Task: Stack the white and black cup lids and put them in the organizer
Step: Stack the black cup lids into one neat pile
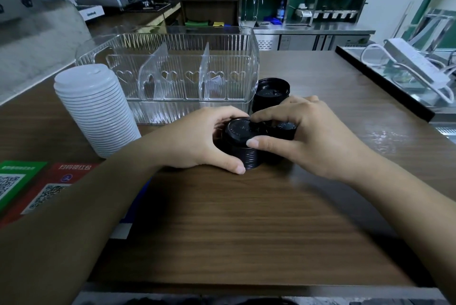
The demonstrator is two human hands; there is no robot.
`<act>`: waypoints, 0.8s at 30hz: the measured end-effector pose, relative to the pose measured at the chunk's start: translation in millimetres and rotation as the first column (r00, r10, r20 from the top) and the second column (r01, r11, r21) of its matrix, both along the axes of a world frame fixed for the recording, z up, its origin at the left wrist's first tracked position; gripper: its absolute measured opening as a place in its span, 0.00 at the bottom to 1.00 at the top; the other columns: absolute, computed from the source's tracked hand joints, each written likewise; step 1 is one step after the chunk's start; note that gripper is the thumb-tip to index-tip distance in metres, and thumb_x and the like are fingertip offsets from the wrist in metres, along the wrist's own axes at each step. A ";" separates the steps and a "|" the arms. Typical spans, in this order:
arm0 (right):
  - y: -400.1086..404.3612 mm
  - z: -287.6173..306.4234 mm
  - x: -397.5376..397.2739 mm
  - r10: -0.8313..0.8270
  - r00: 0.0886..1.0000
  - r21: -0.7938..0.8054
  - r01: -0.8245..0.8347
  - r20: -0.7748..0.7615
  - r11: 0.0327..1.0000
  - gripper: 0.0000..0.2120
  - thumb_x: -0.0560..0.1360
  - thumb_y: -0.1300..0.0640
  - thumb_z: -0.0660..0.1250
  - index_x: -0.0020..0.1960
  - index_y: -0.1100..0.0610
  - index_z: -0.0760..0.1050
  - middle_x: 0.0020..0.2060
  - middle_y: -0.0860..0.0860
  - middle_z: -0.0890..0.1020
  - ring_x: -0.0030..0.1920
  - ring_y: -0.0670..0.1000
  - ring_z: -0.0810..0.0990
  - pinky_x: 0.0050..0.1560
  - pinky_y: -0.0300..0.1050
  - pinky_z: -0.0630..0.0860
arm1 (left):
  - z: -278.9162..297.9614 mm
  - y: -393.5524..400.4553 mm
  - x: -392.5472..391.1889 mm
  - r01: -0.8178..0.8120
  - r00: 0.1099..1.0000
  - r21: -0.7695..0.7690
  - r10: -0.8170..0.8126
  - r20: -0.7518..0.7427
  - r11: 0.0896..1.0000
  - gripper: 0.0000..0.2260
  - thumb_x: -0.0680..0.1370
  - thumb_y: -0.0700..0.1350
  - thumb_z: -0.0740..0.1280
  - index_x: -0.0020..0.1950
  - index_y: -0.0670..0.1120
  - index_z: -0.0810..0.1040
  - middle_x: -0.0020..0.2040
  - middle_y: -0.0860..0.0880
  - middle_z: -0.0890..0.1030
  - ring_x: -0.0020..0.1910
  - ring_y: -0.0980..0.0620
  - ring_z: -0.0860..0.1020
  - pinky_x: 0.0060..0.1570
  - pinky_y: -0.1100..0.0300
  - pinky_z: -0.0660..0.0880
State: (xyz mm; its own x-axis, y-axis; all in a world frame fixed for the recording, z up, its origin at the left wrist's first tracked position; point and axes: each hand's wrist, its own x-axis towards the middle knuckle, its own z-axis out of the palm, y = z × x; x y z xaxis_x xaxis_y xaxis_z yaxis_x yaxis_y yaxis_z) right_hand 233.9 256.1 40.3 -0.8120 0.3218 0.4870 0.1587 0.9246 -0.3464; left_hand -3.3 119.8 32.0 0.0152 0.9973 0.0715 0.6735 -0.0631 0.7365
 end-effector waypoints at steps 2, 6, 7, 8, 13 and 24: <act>3.1 0.4 0.1 0.025 1.000 -0.032 -0.026 -0.013 0.999 0.22 0.76 0.33 0.76 0.63 0.45 0.88 0.46 0.38 0.86 0.51 0.44 0.83 0.62 0.51 0.74 | -0.4 0.6 0.1 -0.002 0.999 0.001 0.002 -0.035 1.000 0.39 0.72 0.46 0.90 0.79 0.55 0.78 0.71 0.59 0.86 0.73 0.58 0.83 0.79 0.46 0.77; 6.8 -0.1 0.9 0.023 1.000 -0.050 -0.023 0.010 0.998 0.25 0.75 0.33 0.74 0.66 0.45 0.87 0.51 0.37 0.86 0.56 0.42 0.82 0.68 0.45 0.71 | -1.8 0.6 0.2 -0.009 0.999 -0.018 0.008 -0.054 1.000 0.43 0.71 0.51 0.89 0.82 0.58 0.74 0.73 0.62 0.84 0.75 0.60 0.81 0.80 0.46 0.75; 6.8 -0.1 1.1 0.023 1.000 -0.043 -0.022 0.016 0.999 0.25 0.75 0.33 0.74 0.66 0.45 0.87 0.52 0.38 0.86 0.56 0.41 0.82 0.68 0.44 0.70 | -2.1 0.7 0.1 -0.017 0.998 -0.017 0.016 -0.056 1.000 0.45 0.70 0.53 0.89 0.83 0.59 0.73 0.74 0.63 0.83 0.76 0.61 0.80 0.81 0.47 0.74; 7.4 0.2 1.5 0.025 0.999 -0.040 -0.024 0.021 0.999 0.25 0.75 0.33 0.74 0.66 0.46 0.87 0.53 0.38 0.87 0.56 0.41 0.82 0.67 0.42 0.71 | -2.3 1.0 0.2 -0.021 0.998 -0.016 0.020 -0.053 1.000 0.46 0.69 0.55 0.89 0.84 0.60 0.72 0.75 0.63 0.82 0.77 0.62 0.79 0.82 0.47 0.73; 9.6 2.2 3.0 0.050 0.998 -0.078 -0.047 0.034 0.996 0.24 0.76 0.36 0.75 0.67 0.46 0.87 0.56 0.37 0.87 0.57 0.38 0.82 0.68 0.48 0.77 | -2.8 0.8 0.1 -0.021 0.999 -0.033 0.020 -0.046 0.999 0.48 0.68 0.56 0.89 0.85 0.63 0.70 0.77 0.64 0.80 0.79 0.64 0.76 0.83 0.48 0.72; -1.8 3.6 0.0 -0.023 0.999 -0.091 0.021 -0.029 0.996 0.24 0.72 0.32 0.77 0.61 0.45 0.89 0.52 0.41 0.89 0.54 0.41 0.85 0.64 0.38 0.74 | 1.5 -0.4 4.3 -0.039 0.996 0.012 0.040 -0.077 0.999 0.41 0.69 0.55 0.91 0.78 0.59 0.77 0.71 0.61 0.85 0.73 0.61 0.82 0.80 0.47 0.75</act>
